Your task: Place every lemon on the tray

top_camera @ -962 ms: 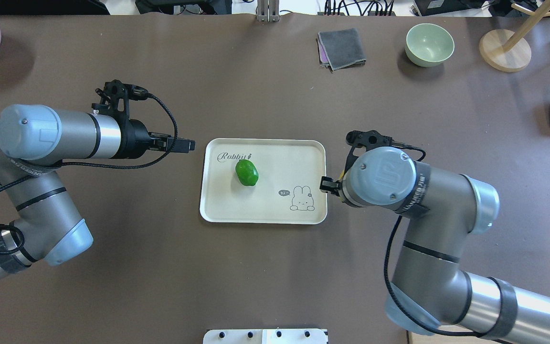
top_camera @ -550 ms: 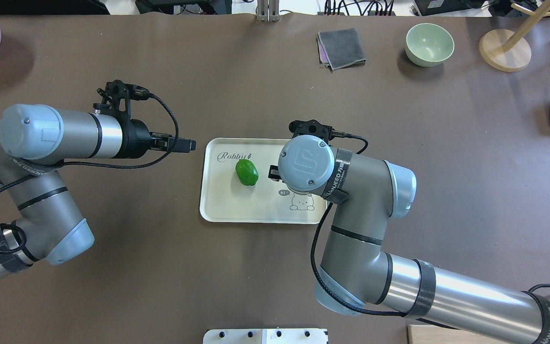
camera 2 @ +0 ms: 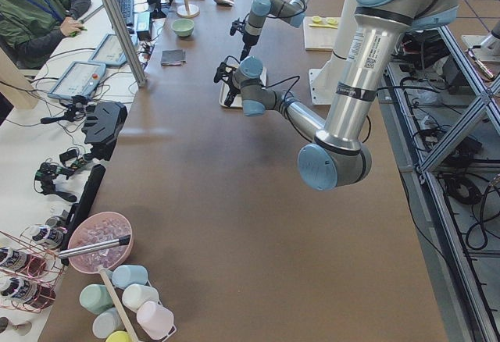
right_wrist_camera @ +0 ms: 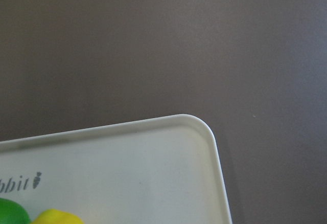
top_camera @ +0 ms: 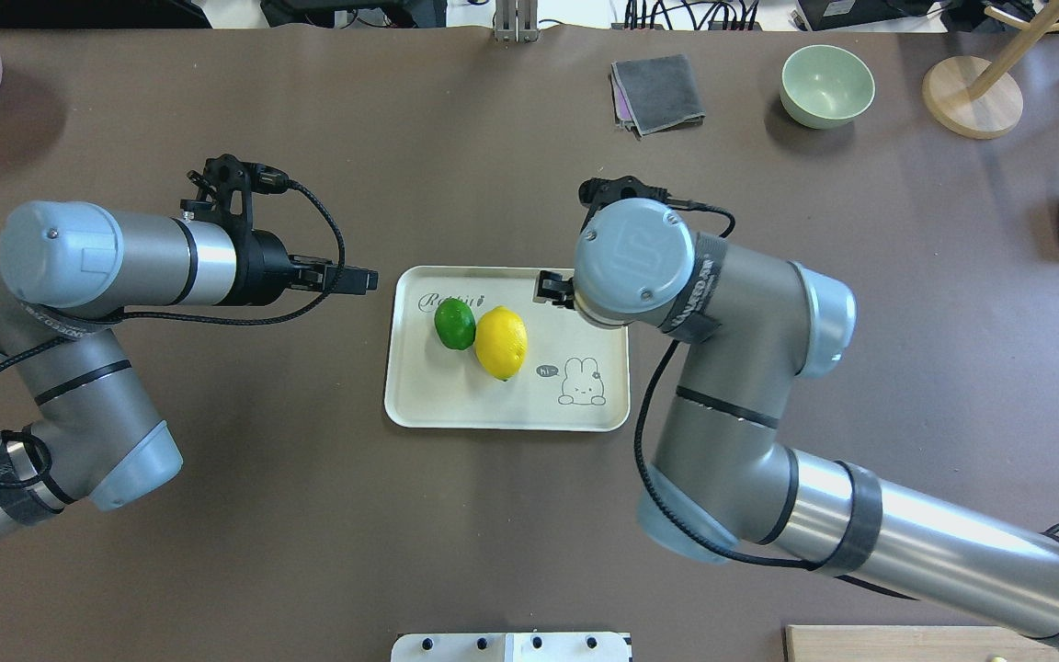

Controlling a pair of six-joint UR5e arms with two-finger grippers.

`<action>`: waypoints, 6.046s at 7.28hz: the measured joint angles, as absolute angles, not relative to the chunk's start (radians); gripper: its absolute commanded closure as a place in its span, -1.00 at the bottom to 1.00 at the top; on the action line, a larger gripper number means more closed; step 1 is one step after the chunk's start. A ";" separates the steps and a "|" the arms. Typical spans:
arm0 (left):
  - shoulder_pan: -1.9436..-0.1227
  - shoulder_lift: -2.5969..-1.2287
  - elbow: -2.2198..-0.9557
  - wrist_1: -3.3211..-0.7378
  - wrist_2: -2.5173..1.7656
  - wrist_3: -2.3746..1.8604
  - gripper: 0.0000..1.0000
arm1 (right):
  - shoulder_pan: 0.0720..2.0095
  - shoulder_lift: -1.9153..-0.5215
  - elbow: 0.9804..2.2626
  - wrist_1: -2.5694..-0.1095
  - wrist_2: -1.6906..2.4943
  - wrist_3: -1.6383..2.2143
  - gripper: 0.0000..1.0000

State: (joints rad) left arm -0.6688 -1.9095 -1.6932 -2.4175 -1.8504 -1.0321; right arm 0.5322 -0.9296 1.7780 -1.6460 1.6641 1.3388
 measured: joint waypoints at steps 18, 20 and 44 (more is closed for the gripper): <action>-1.515 -1.699 -1.629 -1.628 -2.300 0.314 -0.98 | 1.525 -1.817 1.799 -1.648 2.355 -0.216 -1.00; -1.583 -1.605 -1.621 -1.613 -2.294 0.305 -0.98 | 1.525 -1.818 1.798 -1.648 2.357 -0.217 -1.00; -1.639 -1.370 -1.778 -1.631 -2.302 0.308 -0.98 | 1.523 -1.810 1.809 -1.646 2.362 -0.225 -1.00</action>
State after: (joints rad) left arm -1.6386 -1.3697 -1.7778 -1.6306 -2.3017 0.3083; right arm 1.5232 -1.8100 1.8086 -1.6459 2.3618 -0.2248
